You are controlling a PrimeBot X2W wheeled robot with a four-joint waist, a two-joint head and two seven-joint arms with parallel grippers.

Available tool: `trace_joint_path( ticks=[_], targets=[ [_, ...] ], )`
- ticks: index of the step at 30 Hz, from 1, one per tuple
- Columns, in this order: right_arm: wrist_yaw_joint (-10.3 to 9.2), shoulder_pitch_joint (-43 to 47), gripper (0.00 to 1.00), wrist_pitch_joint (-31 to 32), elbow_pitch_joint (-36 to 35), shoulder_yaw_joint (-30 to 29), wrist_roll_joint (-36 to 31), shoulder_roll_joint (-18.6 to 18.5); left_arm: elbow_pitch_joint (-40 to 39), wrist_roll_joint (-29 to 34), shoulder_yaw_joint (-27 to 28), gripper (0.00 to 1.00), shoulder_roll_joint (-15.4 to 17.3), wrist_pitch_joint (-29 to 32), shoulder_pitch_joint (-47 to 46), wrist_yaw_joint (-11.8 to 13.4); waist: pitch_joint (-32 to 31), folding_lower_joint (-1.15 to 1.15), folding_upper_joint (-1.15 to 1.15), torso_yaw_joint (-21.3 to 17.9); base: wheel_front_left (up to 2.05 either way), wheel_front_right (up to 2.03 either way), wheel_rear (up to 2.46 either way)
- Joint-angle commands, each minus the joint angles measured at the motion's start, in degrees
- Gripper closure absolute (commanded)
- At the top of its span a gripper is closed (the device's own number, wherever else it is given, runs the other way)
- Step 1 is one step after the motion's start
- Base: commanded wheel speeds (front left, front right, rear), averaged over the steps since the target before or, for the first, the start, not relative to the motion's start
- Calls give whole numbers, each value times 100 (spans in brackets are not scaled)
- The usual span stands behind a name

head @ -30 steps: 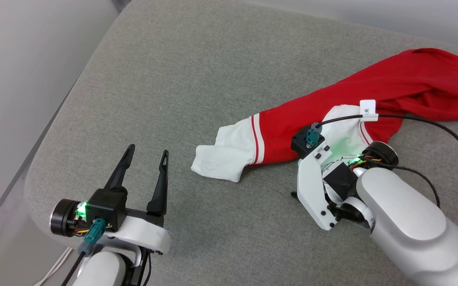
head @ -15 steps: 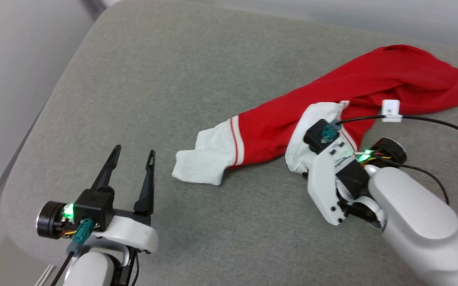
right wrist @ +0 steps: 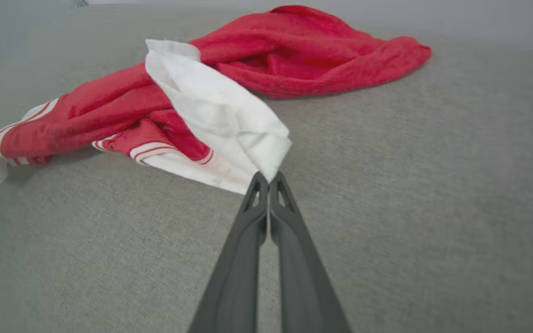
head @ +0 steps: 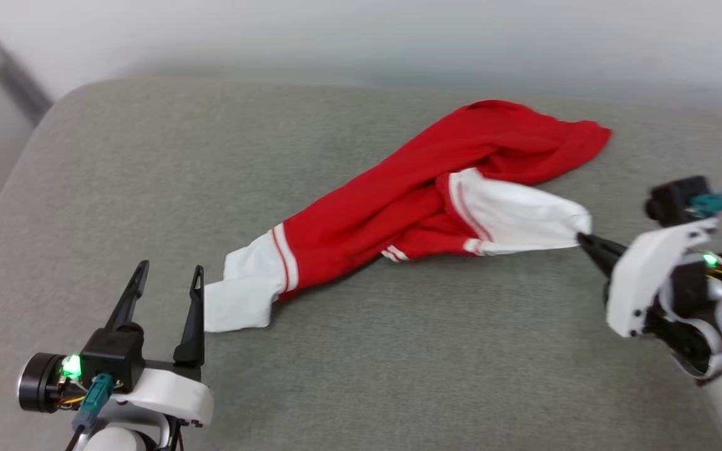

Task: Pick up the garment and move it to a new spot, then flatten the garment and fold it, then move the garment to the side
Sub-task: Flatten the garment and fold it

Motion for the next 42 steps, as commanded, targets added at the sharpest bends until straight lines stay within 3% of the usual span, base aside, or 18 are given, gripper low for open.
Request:
trace_joint_path(
  ticks=[1, 14, 18, 22, 23, 24, 28, 34, 37, 42],
  targets=[
    [-2, 223, 100, -61, -84, -299, -46, 65, -32, 20, 46, 0, 36, -14, 92, 7, -133, 0, 0, -267, 0, 0, 0],
    [-2, 1790, 100, 454, -923, -2909, -936, 560, -87, 91, 110, 0, -14, -14, 179, -63, -92, 0, 0, -551, 0, 0, 0],
    [-4, 2030, 100, 566, -842, -3374, -1310, 561, -70, 121, 115, 0, -40, -14, 135, -88, -58, 0, 0, -550, 0, 0, 0],
    [-3, 2154, 100, 465, -590, -3411, -1614, 508, -38, 153, 92, 0, -74, -14, 87, -126, -48, 0, 0, -512, 0, 0, 0],
    [-3, 2166, 67, 371, -555, -3387, -1712, 470, -30, 153, 87, 0, -79, -14, 84, -130, -51, 0, 0, -502, 0, 0, 0],
    [-3, 2184, 0, 300, -523, -3331, -1764, 447, -23, 162, 86, 0, -82, -14, 77, -144, -55, 0, 0, -495, 0, 0, 0],
    [-2, 1996, 0, -175, -724, -3019, -1688, 461, -26, 181, 139, 0, -48, -14, 111, -159, -85, 0, 0, -529, 0, 0, 0],
    [-2, 1910, 0, -1300, -1560, -2645, -1450, 591, -176, 132, 127, 0, -54, -14, 184, -240, -163, 0, 0, -608, 0, 0, 0],
    [-2, 2072, 0, -1943, -2000, -2475, -1522, 664, -275, -168, 64, 0, -213, -15, 225, -467, -165, 0, 0, -631, 0, 0, 0],
    [-3, 2266, 0, -2792, -2505, -2344, -1716, 948, -394, -296, -198, 0, -102, 335, 63, -751, -74, 0, 0, -663, 0, 0, 0]
  ],
)
